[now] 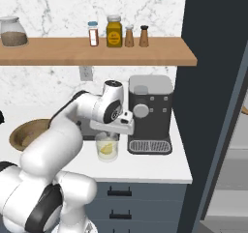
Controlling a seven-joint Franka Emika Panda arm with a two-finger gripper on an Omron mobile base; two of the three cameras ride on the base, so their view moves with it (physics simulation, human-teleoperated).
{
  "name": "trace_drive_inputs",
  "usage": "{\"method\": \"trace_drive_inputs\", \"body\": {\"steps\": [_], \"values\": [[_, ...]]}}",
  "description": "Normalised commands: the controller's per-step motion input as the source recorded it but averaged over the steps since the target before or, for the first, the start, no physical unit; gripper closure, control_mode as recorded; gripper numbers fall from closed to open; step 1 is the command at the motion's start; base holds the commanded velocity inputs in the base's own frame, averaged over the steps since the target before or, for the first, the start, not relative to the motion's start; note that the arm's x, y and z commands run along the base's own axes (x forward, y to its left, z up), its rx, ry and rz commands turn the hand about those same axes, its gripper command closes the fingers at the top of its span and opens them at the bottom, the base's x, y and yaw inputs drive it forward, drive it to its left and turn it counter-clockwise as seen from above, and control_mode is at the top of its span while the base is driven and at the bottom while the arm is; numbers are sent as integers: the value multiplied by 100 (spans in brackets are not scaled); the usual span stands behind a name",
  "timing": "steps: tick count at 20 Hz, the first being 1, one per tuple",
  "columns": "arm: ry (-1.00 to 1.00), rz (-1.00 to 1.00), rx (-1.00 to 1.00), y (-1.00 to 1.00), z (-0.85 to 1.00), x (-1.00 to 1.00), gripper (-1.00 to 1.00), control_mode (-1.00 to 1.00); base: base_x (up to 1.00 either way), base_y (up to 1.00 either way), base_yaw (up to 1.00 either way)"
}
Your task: Grab a lemon wedge from the fridge and one ice cube from the ice bowl, and put them in the glass of lemonade.
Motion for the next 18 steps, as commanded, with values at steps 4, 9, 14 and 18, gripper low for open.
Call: {"method": "trace_drive_inputs", "body": {"steps": [4, 9, 14, 18], "values": [[16, 0, 0, 0, 0, 19, 100, -100, 0, 0, 0], [1, 0, 0, 10, -9, 1, 100, -100, 0, 0, 0], [0, 0, 0, 15, -10, 0, 100, -100, 0, 0, 0], [0, 0, 0, 14, -9, 0, 100, -100, 0, 0, 0]]}}
